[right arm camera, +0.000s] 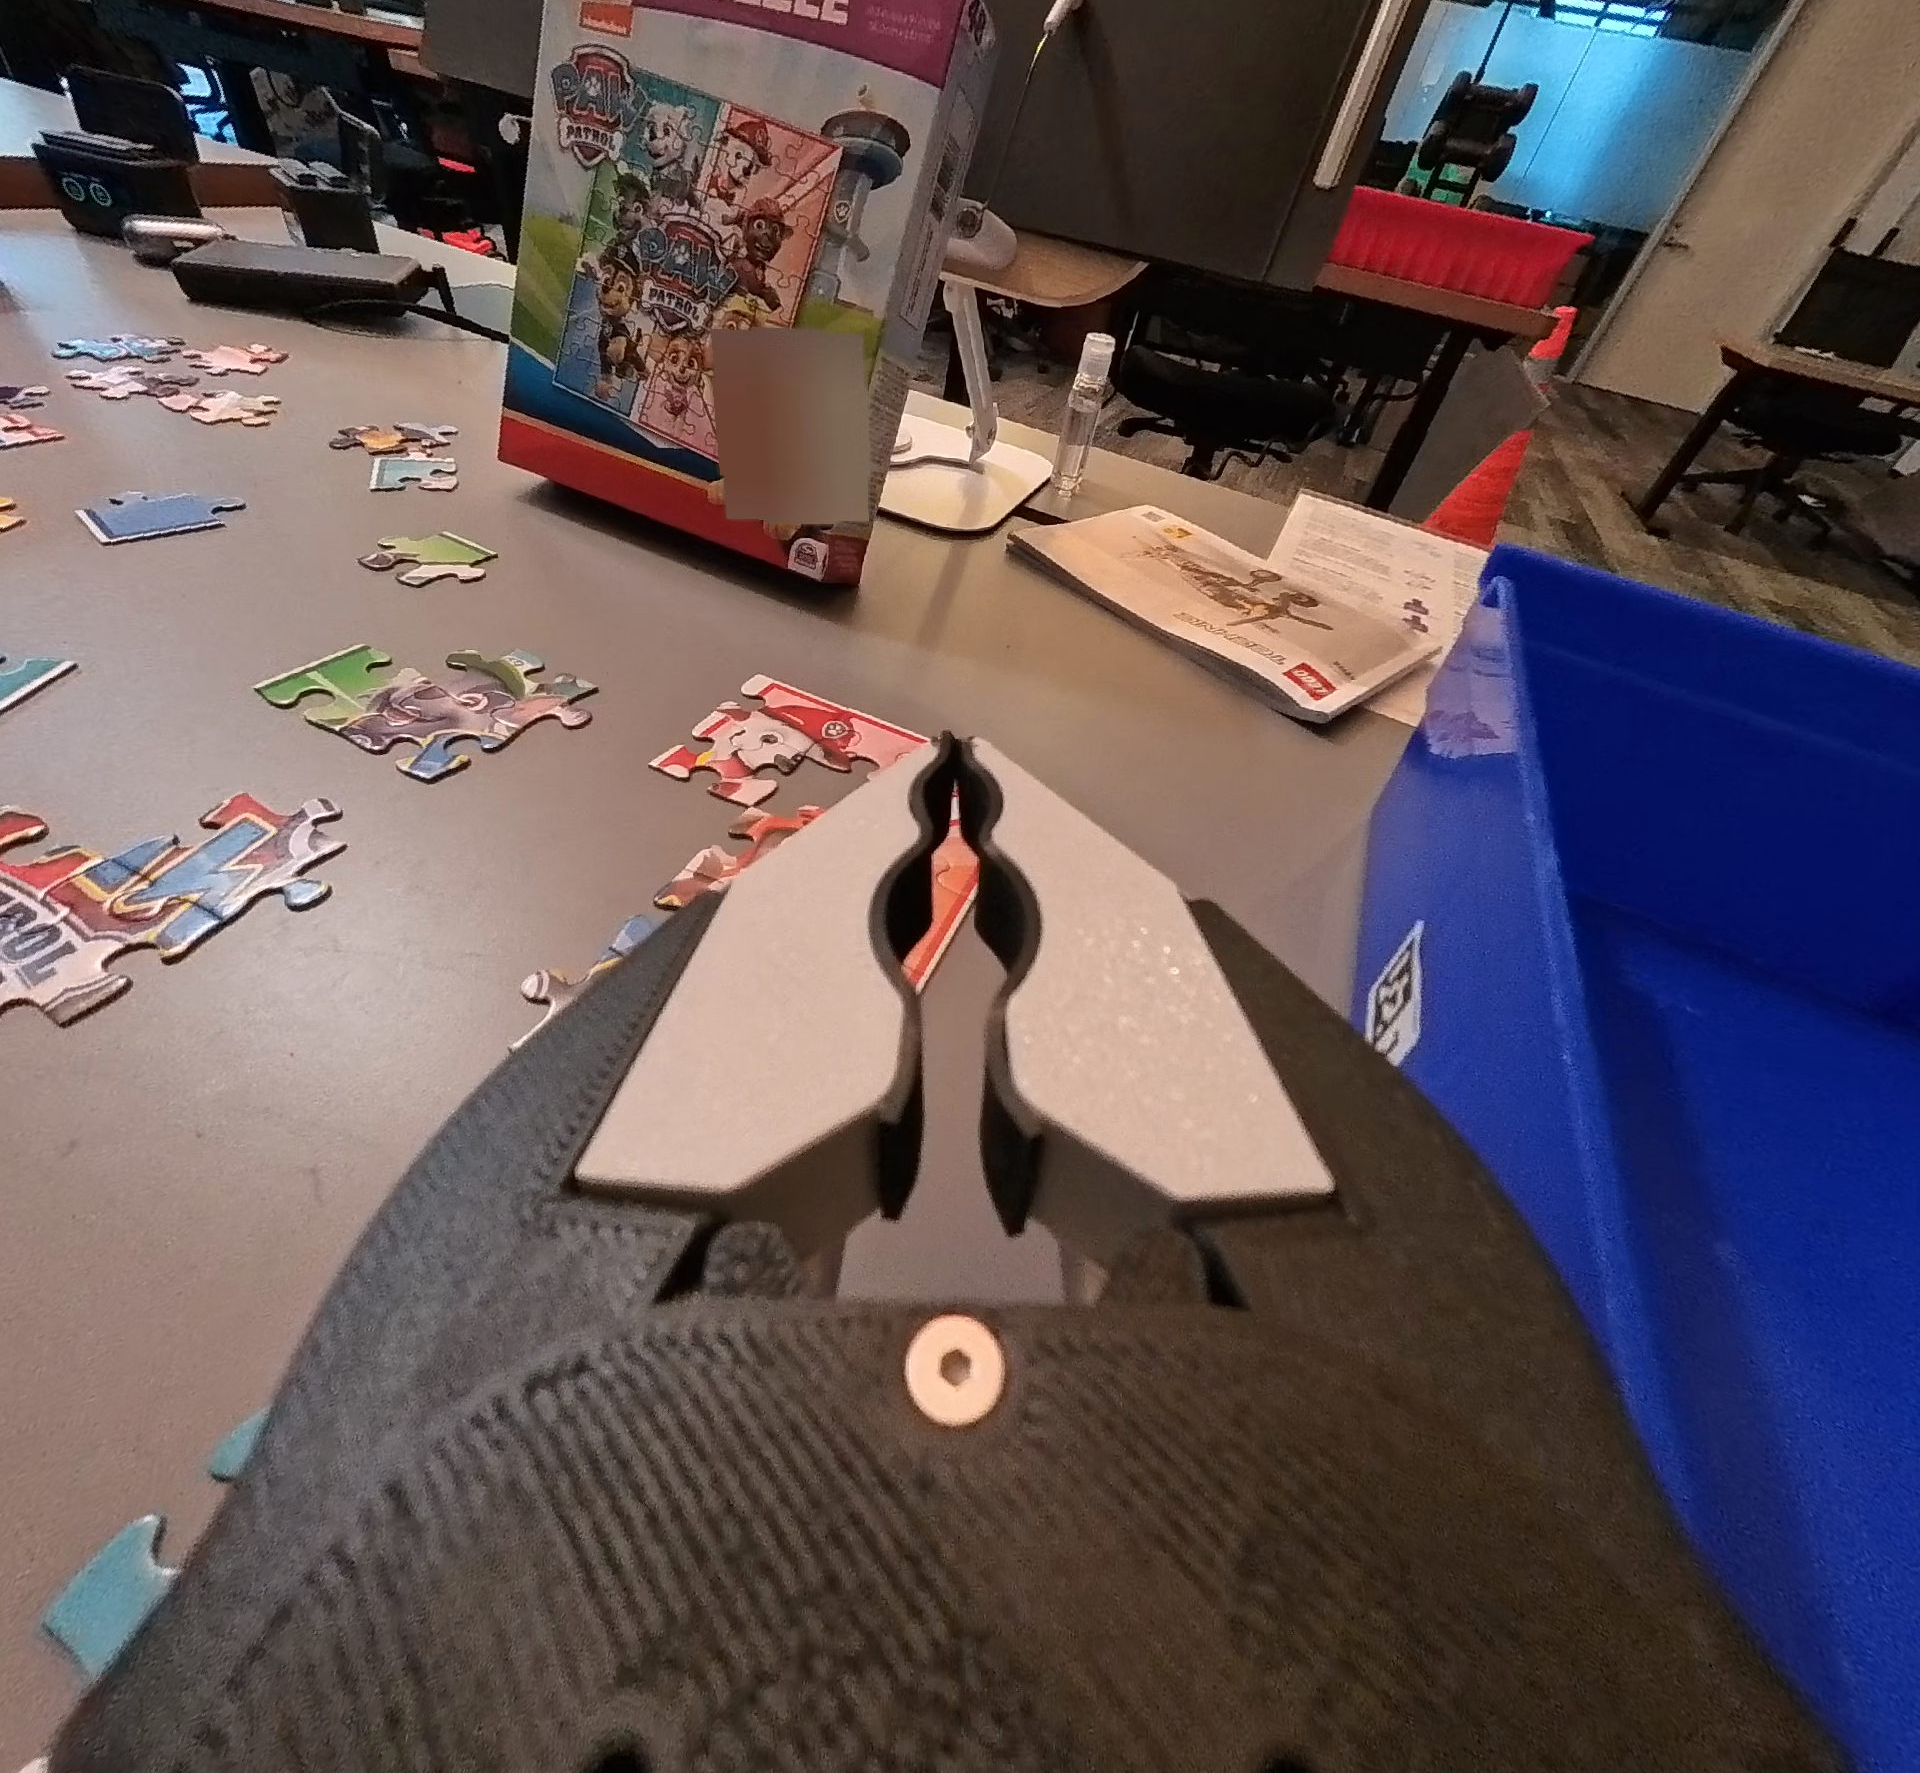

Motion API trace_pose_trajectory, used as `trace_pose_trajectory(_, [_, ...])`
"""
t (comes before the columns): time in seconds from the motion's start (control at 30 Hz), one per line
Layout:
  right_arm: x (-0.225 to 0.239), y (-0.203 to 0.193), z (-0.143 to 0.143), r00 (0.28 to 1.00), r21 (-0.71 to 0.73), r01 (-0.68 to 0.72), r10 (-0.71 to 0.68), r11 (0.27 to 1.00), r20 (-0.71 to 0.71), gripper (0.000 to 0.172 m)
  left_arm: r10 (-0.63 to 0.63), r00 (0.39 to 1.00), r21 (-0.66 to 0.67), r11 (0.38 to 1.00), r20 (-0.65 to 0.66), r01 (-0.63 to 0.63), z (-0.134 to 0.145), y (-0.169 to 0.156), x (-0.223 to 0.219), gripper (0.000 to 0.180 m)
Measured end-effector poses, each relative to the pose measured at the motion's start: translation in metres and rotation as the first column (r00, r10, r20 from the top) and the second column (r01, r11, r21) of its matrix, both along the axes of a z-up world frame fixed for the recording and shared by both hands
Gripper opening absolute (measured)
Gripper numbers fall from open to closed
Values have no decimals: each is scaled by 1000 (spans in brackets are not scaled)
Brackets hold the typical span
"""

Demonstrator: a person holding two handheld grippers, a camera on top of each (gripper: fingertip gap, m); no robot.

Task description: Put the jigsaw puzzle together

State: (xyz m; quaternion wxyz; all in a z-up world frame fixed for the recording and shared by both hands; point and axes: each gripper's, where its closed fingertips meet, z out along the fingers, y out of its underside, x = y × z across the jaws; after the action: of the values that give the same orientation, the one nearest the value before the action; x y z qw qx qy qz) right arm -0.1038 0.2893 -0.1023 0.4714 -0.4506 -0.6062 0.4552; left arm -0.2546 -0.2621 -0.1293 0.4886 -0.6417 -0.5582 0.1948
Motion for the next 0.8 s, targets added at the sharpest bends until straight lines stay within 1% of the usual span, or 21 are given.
trace_pose_trajectory(0.5, [0,2,1,1000,-14,5,-5,1000,-5,0,-7,1000,-23,1000,-6,7,0,4,0,28])
trace_pose_trajectory(0.8, [0,2,1,1000,-11,8,-8,1000,-4,0,2,1000,-13,1000,-19,-2,4,0,0,28])
